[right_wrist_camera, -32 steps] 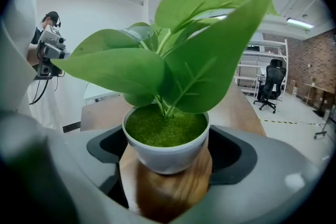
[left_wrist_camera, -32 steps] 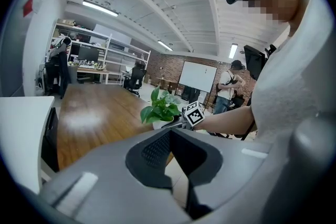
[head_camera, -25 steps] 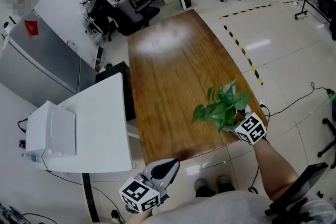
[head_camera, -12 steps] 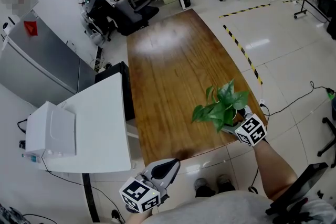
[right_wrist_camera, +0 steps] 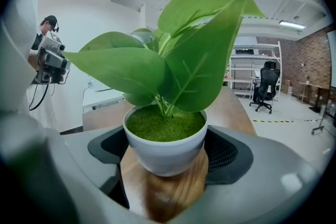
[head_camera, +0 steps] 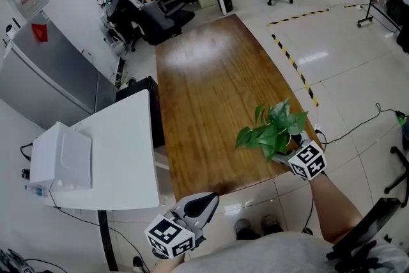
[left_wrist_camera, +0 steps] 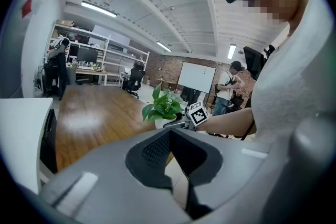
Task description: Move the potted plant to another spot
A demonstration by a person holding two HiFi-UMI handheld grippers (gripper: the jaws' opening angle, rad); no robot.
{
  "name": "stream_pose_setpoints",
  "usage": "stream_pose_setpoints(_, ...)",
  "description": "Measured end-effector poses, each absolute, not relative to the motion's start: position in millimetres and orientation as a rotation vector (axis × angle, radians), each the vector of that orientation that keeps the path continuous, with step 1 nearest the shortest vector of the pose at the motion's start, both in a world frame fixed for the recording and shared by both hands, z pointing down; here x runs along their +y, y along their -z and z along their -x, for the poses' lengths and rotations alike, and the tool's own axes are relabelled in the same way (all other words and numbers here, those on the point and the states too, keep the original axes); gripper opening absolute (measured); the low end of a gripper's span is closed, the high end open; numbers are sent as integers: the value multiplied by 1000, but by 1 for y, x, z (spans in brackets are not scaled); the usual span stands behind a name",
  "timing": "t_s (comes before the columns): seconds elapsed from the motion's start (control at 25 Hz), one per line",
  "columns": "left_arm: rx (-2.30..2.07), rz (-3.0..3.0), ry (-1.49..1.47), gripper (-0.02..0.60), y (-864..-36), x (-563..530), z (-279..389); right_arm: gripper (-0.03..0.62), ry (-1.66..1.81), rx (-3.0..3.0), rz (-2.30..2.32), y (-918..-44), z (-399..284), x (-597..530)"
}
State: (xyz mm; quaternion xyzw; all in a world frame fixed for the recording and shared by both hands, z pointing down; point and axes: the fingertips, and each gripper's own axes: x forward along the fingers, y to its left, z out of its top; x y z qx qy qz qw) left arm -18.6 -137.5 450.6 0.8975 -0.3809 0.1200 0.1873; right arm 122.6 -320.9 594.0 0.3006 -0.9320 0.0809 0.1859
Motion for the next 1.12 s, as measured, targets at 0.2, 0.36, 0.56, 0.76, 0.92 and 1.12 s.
stream_pose_setpoints(0.2,-1090,-2536,-317,-11,-441,-133,25,451,-215,-2614,-844,-584,-118,-319)
stream_pose_setpoints(0.36,-1128,-2530,-296,-11,-435,-124,35,451,-193,-2621,-812,-574,-107,-315)
stream_pose_setpoints(0.56,-1205,-2504,-247,-11,-427,-111,49,451,-160,-2645,-741,-560,-84,-308)
stream_pose_setpoints(0.76,-1297,-2462,-203,-11,-426,-91,84,451,-124,-2667,-633,-554,-30,-298)
stream_pose_setpoints(0.92,-1384,-2413,-177,-11,-422,-72,120,451,-105,-2687,-544,-547,19,-286)
stream_pose_setpoints(1.12,-1502,-2337,-150,-11,-420,-39,154,451,-89,-2721,-408,-544,81,-261)
